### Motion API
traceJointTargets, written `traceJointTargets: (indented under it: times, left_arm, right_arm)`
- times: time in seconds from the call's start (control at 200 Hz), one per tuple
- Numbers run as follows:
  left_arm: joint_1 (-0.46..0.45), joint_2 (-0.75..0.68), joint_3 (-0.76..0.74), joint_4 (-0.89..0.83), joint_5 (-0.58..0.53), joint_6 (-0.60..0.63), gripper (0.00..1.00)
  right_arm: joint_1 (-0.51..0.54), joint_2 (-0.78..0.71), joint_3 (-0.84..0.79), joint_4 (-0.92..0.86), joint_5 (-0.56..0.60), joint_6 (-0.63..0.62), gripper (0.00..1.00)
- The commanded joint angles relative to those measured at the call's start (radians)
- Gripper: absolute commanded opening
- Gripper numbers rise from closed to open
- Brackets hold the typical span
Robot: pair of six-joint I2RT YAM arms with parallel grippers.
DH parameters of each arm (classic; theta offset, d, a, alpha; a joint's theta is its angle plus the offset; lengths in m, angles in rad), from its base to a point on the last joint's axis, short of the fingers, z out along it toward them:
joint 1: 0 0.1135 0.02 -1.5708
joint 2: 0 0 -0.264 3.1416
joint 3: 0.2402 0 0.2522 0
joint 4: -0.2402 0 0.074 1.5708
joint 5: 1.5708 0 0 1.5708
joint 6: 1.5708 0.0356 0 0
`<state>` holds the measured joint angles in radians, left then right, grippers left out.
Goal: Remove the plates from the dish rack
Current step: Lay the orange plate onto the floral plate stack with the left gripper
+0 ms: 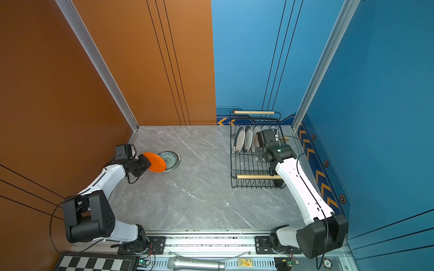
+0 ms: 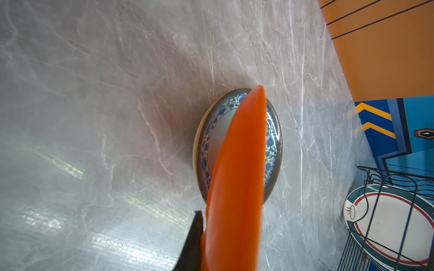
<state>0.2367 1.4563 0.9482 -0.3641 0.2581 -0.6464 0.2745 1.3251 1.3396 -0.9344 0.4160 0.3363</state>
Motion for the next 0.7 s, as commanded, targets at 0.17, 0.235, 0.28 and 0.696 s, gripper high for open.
traceJointTargets:
  times: [0.17, 0.235, 0.28, 0.696]
  left_arm:
    - [-0.001, 0.045, 0.059, -0.011, -0.020, 0.033, 0.00]
    - [-0.004, 0.054, 0.060, -0.012, -0.024, 0.034, 0.00]
    - [-0.005, 0.061, 0.061, -0.012, -0.029, 0.033, 0.00]
    - [-0.019, 0.115, 0.071, -0.013, -0.048, 0.035, 0.18]
  right_arm:
    - [-0.007, -0.022, -0.029, -0.023, -0.026, -0.017, 1.00]
    - [-0.007, -0.025, -0.031, -0.023, -0.024, -0.020, 1.00]
    - [-0.007, -0.026, -0.035, -0.023, -0.027, -0.022, 1.00]
    - [-0.011, -0.043, -0.048, -0.024, -0.040, -0.034, 1.00]
